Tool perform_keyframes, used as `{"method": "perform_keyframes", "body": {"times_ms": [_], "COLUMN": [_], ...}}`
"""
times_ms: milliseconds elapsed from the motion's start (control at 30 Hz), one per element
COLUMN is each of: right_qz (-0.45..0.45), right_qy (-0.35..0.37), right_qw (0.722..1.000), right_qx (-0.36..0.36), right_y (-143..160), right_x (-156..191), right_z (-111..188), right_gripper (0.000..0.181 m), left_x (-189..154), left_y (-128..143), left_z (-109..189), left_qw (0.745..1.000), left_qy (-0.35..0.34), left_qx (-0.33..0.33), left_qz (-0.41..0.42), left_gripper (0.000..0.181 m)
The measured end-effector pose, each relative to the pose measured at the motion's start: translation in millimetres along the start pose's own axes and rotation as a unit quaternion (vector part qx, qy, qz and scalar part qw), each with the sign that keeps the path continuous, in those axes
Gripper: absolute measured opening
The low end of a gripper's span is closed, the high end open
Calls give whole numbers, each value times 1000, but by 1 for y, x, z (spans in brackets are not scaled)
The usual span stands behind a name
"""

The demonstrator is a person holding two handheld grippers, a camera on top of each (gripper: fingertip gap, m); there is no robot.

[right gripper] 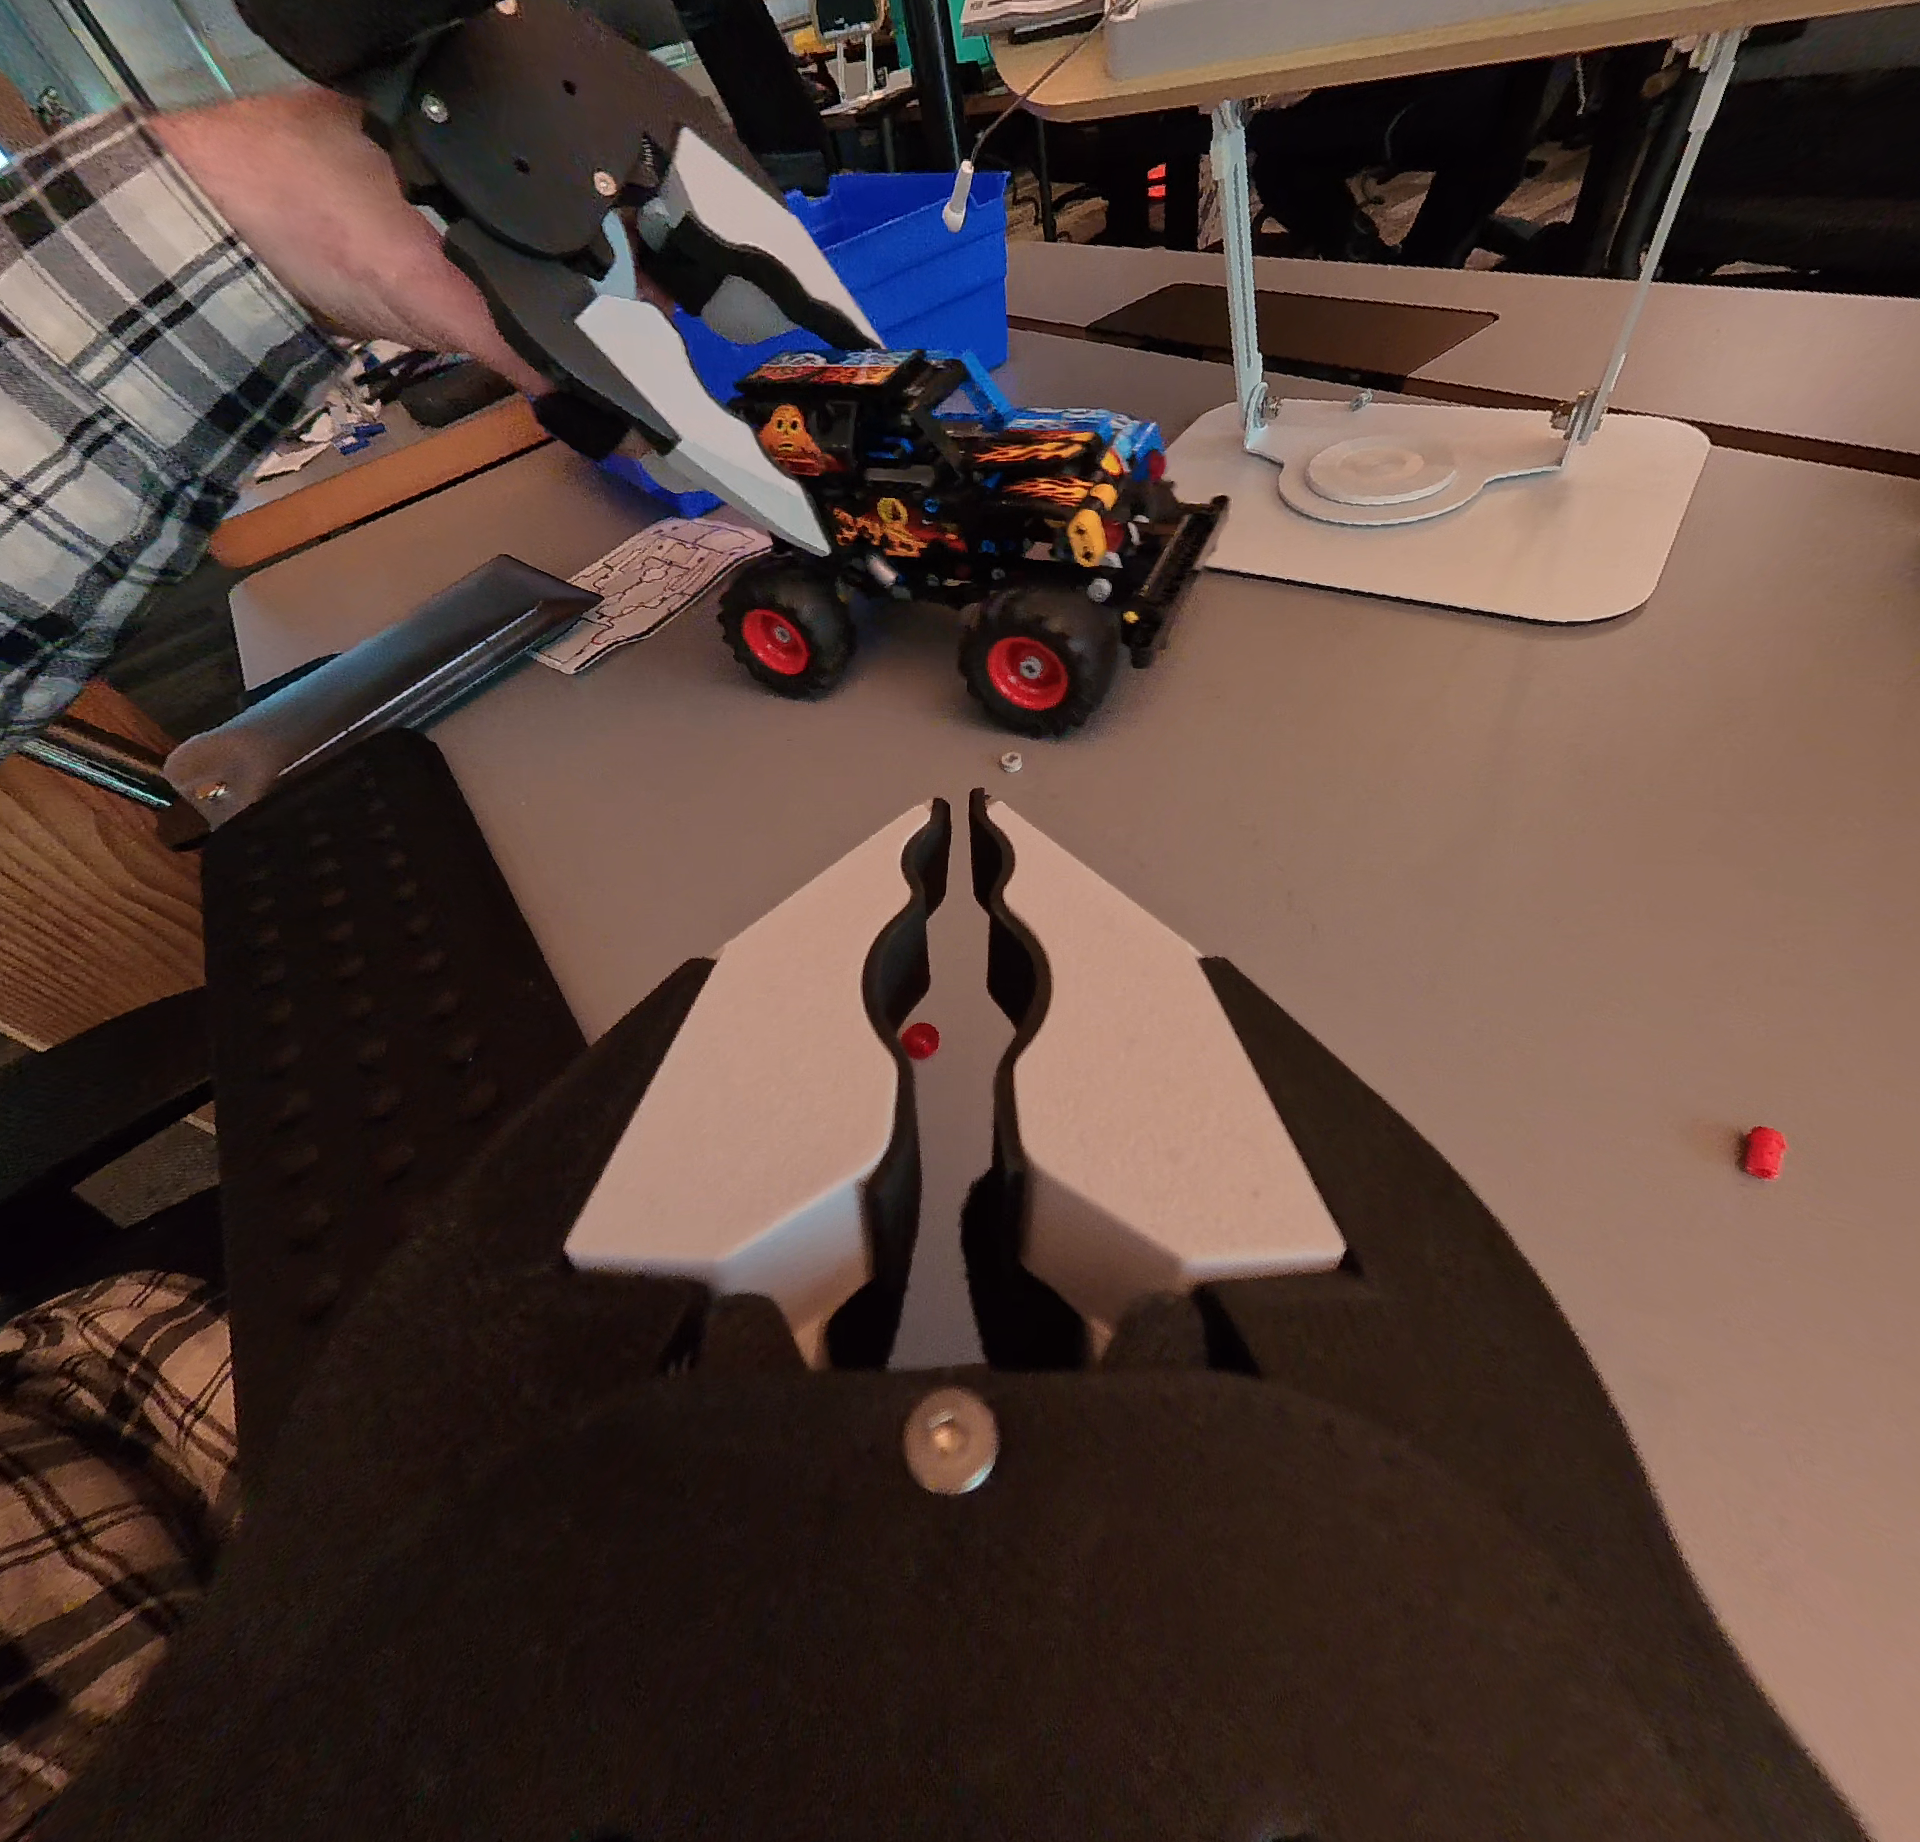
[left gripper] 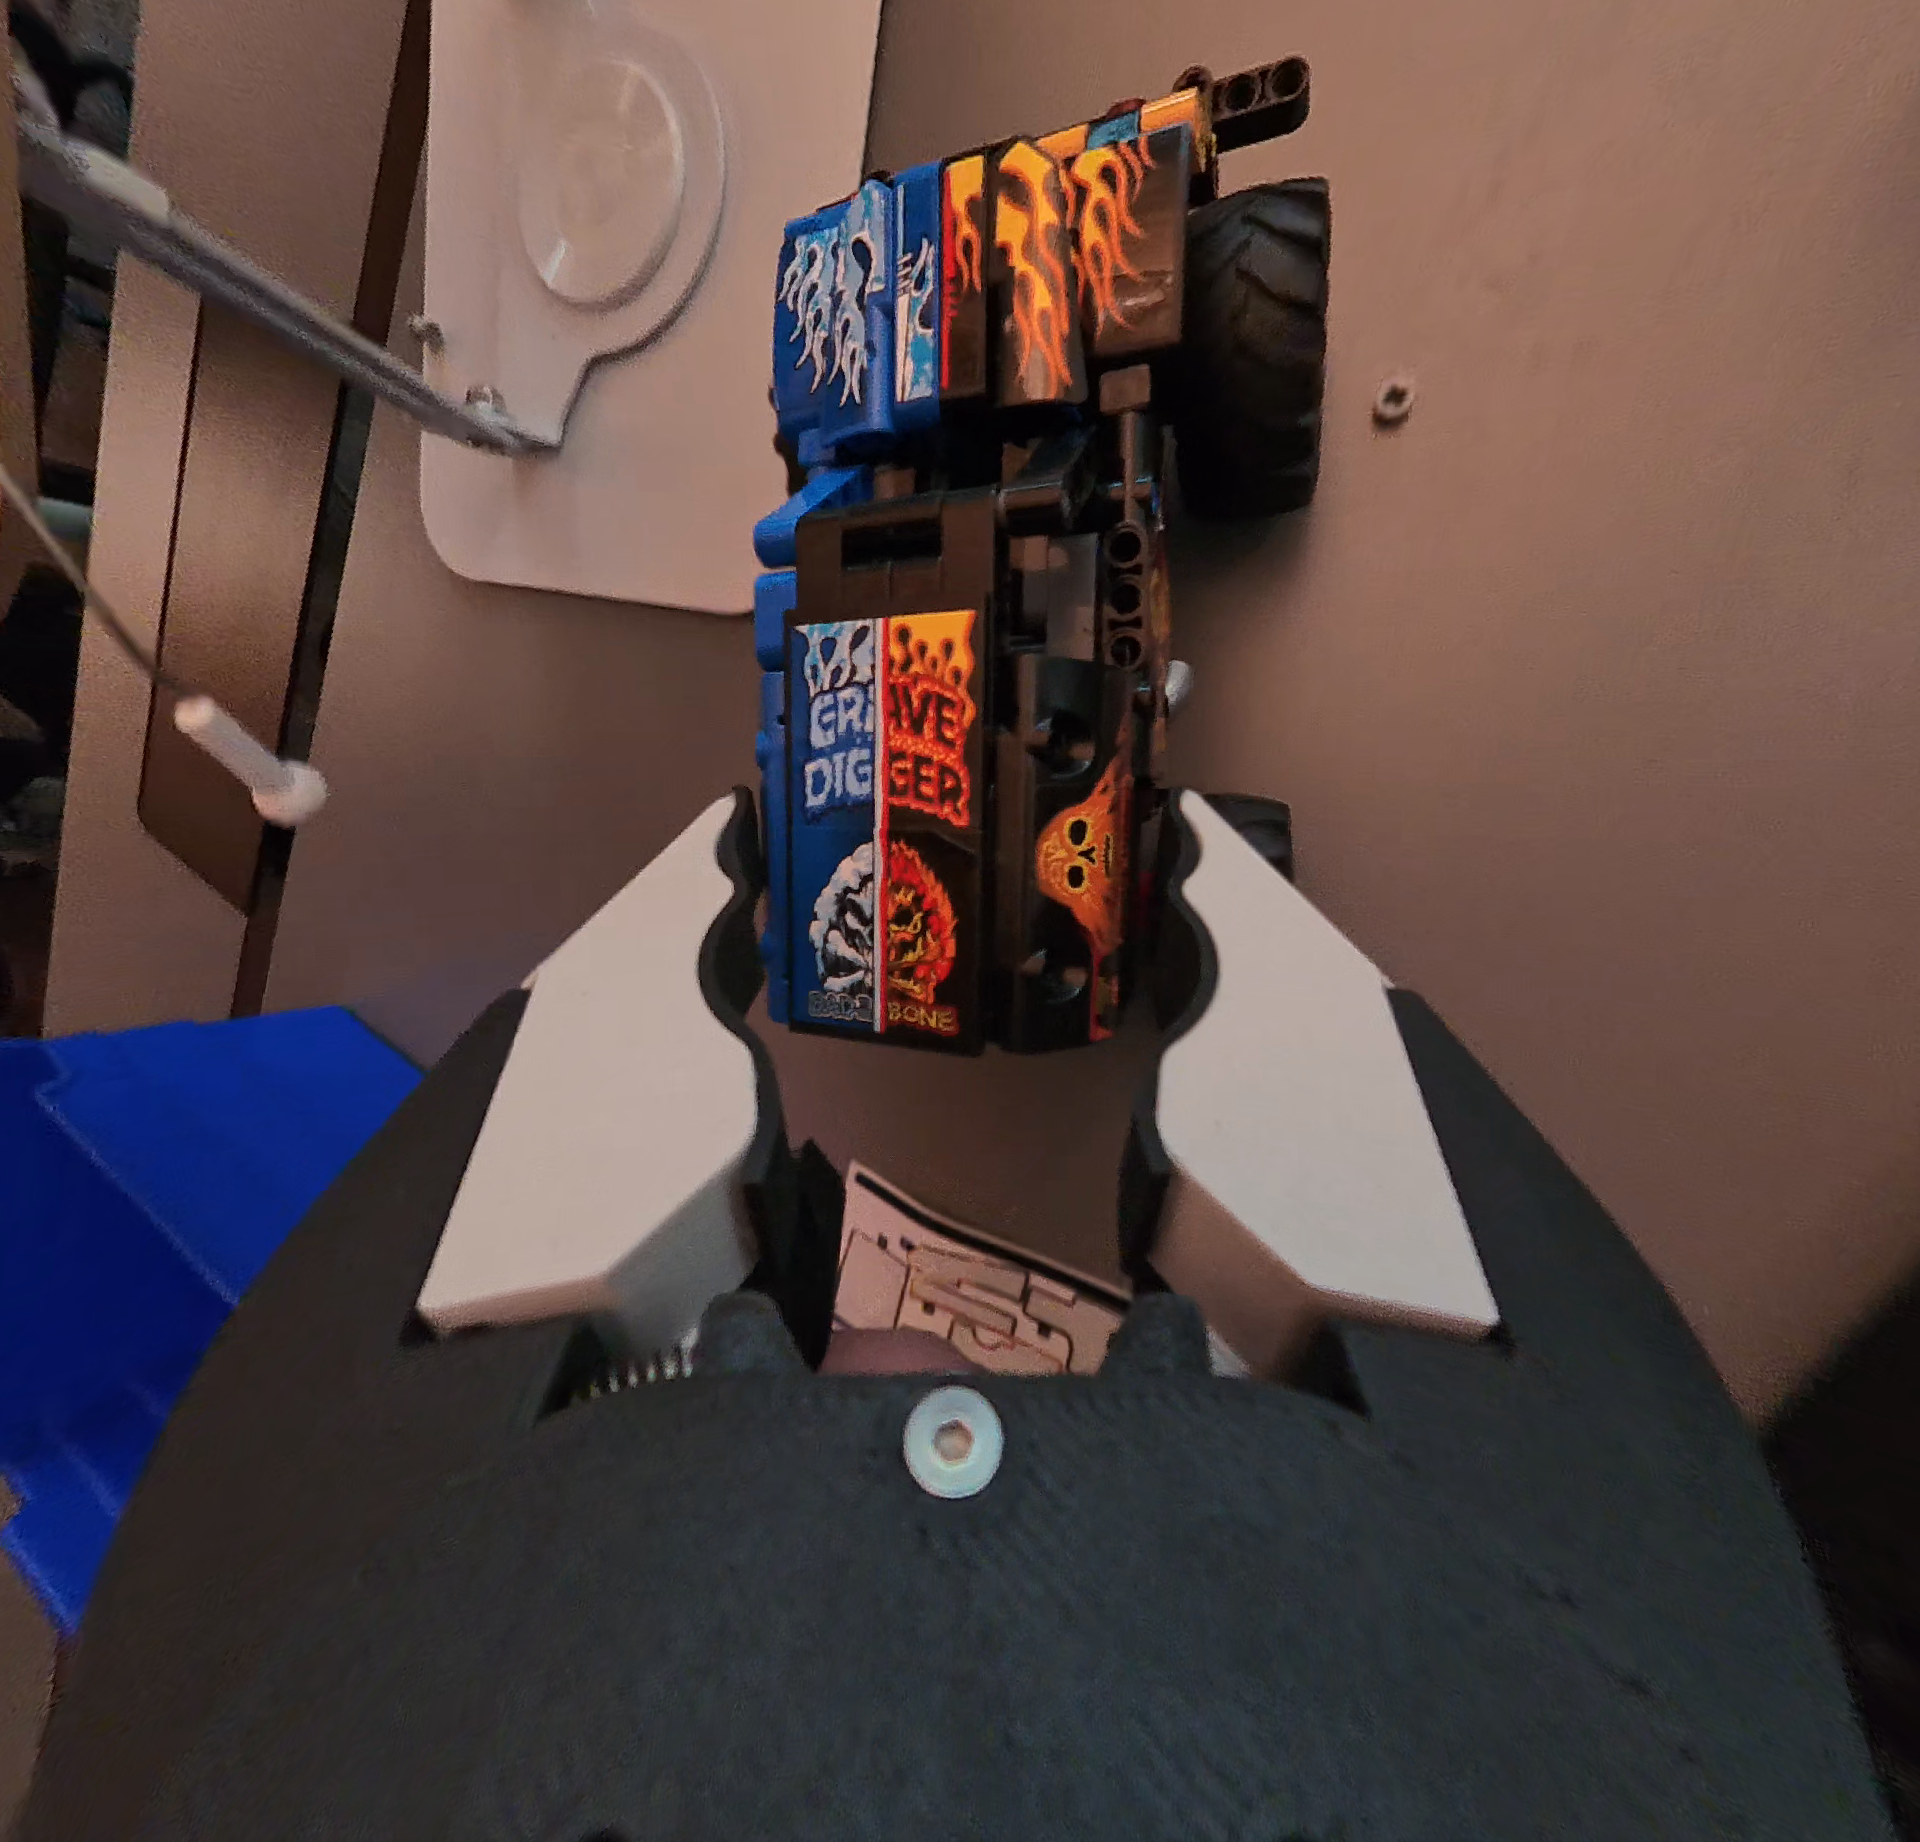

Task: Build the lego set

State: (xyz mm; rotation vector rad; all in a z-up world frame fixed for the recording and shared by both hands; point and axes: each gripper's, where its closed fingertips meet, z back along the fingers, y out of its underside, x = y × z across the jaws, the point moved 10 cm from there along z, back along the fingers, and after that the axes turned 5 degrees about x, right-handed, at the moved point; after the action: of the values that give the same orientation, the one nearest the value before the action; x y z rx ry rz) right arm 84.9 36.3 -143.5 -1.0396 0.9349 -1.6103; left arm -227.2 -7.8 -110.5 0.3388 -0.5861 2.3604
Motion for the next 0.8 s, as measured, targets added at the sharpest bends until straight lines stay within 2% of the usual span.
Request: {"method": "perform_keyframes", "body": {"times_ms": [233, 500, 567, 667, 800], "right_qz": [0, -3, -1, -1, -1], "right_qy": [-5, -13, -13, -10, -9], "right_qw": [1000, 1000, 1000, 1000, 1000], "right_qx": [-3, -4, 0, 3, 6], "right_y": [0, -1, -1, 0, 0], "right_x": [0, -1, 0, -1, -1], "right_z": [1, 2, 0, 0, -1], "right_gripper": [1, 1, 1, 1, 1], "left_x": [3, 18, 23, 29, 32], "left_y": [-26, 5, 5, 4, -6], "left_z": [-5, 2, 3, -1, -3], "left_qw": [997, 989, 986, 976, 969], "left_qy": [2, 40, 42, 24, 11], "left_qx": [15, 15, 19, 65, 65], "left_qz": [-81, -143, -163, -207, -239], "left_gripper": [71, 72, 71, 70, 69]}}
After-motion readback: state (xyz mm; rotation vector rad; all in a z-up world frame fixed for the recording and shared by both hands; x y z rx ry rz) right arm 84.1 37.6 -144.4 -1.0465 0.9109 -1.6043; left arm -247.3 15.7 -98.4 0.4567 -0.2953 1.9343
